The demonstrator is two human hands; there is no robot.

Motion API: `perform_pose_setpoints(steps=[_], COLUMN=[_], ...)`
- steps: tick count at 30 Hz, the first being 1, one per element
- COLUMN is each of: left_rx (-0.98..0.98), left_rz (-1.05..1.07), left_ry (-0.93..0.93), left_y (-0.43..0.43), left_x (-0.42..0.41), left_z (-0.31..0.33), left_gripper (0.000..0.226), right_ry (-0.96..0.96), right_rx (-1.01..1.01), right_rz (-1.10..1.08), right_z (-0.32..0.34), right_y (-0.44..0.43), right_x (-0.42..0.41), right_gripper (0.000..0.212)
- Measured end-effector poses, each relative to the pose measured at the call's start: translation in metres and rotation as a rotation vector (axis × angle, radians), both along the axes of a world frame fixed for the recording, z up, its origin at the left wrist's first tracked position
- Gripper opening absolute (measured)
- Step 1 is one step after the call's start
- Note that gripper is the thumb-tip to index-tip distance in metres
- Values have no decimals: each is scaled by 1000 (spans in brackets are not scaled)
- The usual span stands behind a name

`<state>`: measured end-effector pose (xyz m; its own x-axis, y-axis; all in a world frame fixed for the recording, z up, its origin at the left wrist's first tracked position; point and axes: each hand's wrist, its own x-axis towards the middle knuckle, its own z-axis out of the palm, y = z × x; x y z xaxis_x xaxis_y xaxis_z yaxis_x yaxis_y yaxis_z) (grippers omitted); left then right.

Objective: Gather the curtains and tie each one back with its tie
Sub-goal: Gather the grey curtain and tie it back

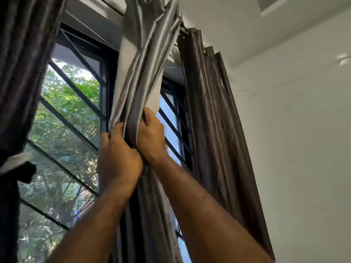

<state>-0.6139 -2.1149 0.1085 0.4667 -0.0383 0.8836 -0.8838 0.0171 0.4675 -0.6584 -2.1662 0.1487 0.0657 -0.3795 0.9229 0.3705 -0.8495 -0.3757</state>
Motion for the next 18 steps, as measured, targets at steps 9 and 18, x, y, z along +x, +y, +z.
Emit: perform_pose_setpoints(steps=[9,18], left_rx=[97,305], left_rz=[-102,-76], left_ry=[34,8], left_y=[4,-36], left_x=[-29,-41], left_z=[-8,0], left_gripper=[46,66], right_ry=[69,159], right_rx=[178,67], right_rz=[138,59], right_z=[-31,-39], right_y=[-51,-84], right_x=[-70,-67], right_gripper=[35,4])
